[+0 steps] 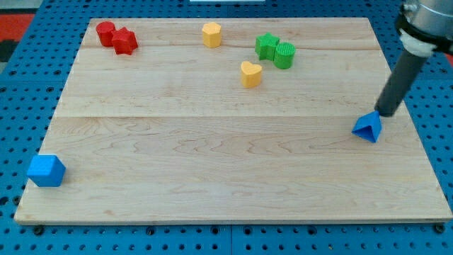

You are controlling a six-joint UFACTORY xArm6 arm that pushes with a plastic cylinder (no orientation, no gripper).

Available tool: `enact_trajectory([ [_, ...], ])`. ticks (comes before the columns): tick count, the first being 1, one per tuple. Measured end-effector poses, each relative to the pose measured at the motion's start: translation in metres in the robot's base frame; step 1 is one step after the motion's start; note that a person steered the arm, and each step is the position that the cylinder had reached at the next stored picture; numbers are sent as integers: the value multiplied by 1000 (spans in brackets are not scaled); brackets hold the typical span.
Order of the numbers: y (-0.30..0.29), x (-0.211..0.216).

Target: Place the blue triangle to the bottom right of the board

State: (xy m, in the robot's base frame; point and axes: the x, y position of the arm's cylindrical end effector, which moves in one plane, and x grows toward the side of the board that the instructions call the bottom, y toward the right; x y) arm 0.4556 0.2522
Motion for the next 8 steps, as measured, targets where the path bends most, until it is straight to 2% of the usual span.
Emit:
enact_trajectory([
  [1, -44, 15],
  [2, -46, -7],
  [3, -80, 2],
  [4, -48, 41],
  [8, -52, 81],
])
